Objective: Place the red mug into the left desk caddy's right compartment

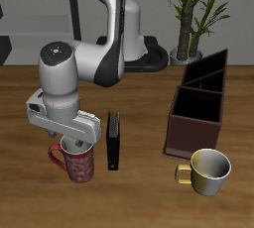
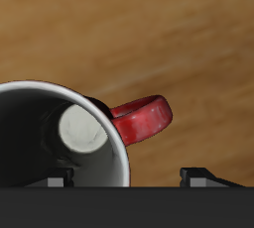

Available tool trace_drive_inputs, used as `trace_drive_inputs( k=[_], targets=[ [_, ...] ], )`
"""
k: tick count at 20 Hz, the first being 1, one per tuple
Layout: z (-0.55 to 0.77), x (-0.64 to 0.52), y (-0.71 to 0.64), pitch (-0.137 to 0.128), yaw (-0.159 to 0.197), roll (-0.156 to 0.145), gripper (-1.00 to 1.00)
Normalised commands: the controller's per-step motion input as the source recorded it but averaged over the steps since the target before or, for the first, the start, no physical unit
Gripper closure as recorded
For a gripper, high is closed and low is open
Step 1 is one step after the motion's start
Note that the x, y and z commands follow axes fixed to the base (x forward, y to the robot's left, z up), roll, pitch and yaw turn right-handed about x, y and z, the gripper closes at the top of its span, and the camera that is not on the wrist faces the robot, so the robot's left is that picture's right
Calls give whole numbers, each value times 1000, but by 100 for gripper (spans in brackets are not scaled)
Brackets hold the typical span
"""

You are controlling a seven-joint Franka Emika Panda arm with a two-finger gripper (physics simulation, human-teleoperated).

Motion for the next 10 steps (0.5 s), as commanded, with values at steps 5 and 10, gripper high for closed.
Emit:
trace_drive_inputs(
  k=[5,10],
  targets=[
    [-29,-30,90,2,-29,23,100],
    [116,-14,87,-20,-15,14,100]
  ],
)
